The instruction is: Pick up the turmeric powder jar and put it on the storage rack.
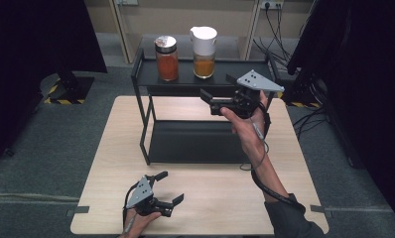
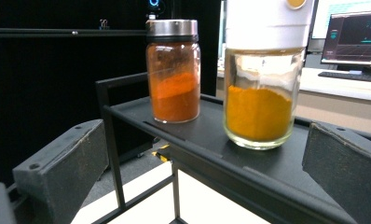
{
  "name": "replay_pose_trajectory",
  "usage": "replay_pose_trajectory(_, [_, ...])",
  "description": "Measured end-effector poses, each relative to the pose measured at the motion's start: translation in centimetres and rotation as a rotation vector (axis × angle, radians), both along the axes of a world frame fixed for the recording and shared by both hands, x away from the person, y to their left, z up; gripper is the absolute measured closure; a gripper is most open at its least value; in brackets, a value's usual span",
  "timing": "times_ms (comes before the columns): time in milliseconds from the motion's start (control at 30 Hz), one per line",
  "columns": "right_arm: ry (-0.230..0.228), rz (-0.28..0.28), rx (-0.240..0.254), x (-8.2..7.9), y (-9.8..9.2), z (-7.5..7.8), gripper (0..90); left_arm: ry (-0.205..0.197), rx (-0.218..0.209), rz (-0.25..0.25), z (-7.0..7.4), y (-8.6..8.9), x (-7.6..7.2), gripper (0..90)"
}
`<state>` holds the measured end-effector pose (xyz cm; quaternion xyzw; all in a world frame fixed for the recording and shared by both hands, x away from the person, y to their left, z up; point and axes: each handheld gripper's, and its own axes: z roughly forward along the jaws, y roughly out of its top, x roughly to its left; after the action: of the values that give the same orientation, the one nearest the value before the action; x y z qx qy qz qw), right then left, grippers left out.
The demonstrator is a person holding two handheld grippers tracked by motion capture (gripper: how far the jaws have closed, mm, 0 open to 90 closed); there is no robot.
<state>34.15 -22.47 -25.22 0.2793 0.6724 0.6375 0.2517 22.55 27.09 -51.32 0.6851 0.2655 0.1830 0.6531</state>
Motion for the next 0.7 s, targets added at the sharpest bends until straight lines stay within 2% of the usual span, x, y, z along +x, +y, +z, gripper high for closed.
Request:
replay_pose_trajectory(367, [-0.004, 0.021, 0.007, -0.9, -0.6, -1.5, 0.4, 0.001, 0.000, 0.001, 0.0, 0.0, 0.0, 1.5])
replay_pose_trajectory(700, [0.007, 0.056, 0.019, -1.6, -1.2, -3.5, 0.4, 0.001, 0.000, 0.002, 0.0, 0.0, 0.0, 1.5])
